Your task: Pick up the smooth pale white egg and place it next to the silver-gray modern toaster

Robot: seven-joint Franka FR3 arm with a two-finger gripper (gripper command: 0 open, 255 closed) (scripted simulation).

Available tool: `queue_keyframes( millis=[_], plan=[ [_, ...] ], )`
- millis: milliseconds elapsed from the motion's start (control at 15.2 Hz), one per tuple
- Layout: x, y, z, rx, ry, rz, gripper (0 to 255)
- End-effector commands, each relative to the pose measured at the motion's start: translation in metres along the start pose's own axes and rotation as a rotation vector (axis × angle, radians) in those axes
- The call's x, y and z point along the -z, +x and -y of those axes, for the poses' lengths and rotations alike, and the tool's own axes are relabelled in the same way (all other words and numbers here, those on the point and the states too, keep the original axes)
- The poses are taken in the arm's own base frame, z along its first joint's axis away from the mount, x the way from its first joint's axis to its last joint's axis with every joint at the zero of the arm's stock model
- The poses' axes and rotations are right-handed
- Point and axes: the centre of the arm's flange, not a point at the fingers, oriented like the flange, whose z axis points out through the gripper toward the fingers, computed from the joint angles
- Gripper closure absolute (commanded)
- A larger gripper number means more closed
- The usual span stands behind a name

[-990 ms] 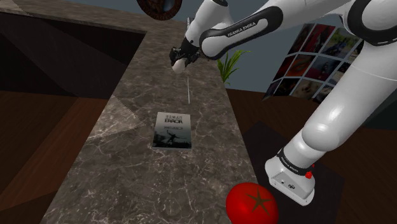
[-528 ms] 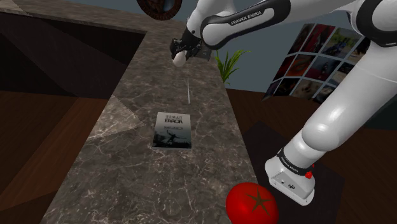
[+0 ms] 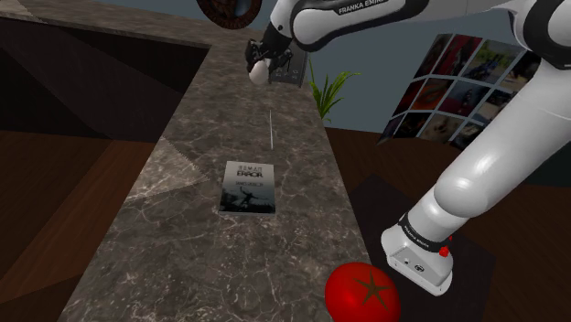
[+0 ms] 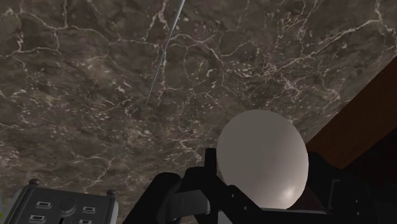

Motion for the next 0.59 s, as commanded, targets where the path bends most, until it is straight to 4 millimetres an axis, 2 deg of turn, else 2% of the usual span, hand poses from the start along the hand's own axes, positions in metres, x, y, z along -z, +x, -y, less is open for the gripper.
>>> queue_keyframes(
  millis=[0,528],
  plan=[
    [0.010,0.005,0.001,0.000,0.000,0.000,255],
    [0.047,0.023,0.009,0.000,0.000,0.000,255]
  ],
)
